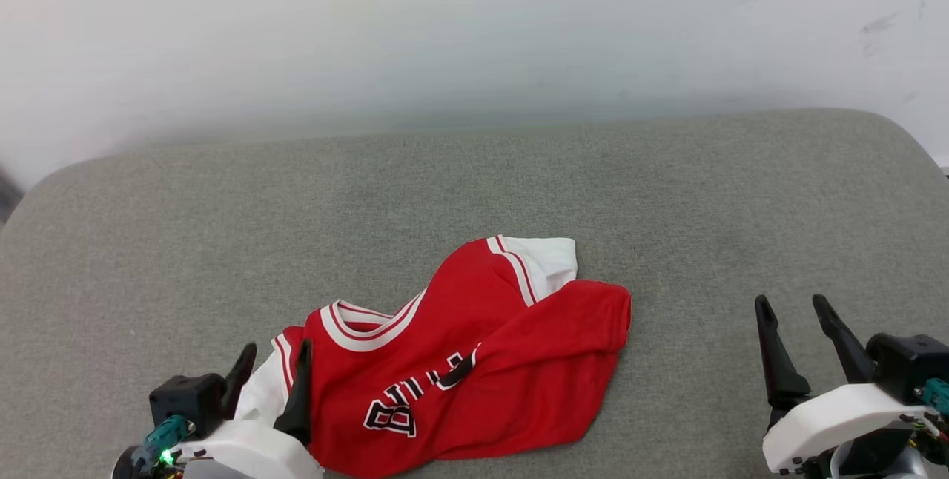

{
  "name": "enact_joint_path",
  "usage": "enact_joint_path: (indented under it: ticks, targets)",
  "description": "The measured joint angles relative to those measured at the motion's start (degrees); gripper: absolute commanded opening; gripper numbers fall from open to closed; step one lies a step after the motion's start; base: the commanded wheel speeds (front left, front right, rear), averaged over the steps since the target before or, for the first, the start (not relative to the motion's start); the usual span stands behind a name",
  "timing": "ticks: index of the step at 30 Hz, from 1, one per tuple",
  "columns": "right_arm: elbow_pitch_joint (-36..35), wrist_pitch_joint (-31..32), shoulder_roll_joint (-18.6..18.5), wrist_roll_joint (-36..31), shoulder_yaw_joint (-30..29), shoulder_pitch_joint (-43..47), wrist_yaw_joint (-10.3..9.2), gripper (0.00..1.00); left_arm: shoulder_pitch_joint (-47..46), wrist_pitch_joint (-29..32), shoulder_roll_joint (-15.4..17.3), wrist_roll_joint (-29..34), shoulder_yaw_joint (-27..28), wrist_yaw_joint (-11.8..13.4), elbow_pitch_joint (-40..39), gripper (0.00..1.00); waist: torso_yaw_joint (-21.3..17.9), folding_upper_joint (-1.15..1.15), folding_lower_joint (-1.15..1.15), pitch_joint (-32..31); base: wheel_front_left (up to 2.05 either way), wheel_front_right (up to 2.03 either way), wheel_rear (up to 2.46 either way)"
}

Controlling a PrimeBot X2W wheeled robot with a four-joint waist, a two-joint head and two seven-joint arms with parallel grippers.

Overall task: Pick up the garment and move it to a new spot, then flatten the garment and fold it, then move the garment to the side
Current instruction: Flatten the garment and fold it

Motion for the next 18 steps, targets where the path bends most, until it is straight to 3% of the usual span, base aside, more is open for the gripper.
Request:
enact_joint_path:
  ticks: [4, 8, 13, 18]
  targets:
    - [1.11, 4.08, 0.0, 1.59, -0.83, 0.56, -0.01, 1.0, -0.43, -3.11, 0.02, 2.07, -0.09, 0.07, -3.33, 1.0, 0.44, 0.0, 0.0, -0.21, 0.0, 0.0, 0.0]
    - [2.69, 12.17, 0.0, 4.04, -0.88, 0.61, -0.01, 1.0, -1.31, -4.45, 0.05, 3.86, -0.3, 0.67, -6.46, 1.0, 1.62, 0.0, 0.0, 0.16, 0.0, 0.0, 0.0]
    - [5.21, 25.58, -1.25, 4.74, 2.23, -2.63, -0.01, 1.0, -3.36, -4.71, 0.16, 5.03, -0.69, 0.73, -8.86, 1.0, 3.86, 0.0, 0.0, 1.91, 0.0, 0.0, 0.0]
    - [7.12, 33.78, -4.01, 7.15, 6.3, -8.48, -0.01, 1.0, -6.25, -4.9, 0.97, 6.08, -0.46, 0.32, -9.48, 1.0, 6.74, 0.0, 0.0, 4.73, 0.0, 0.0, 0.0]
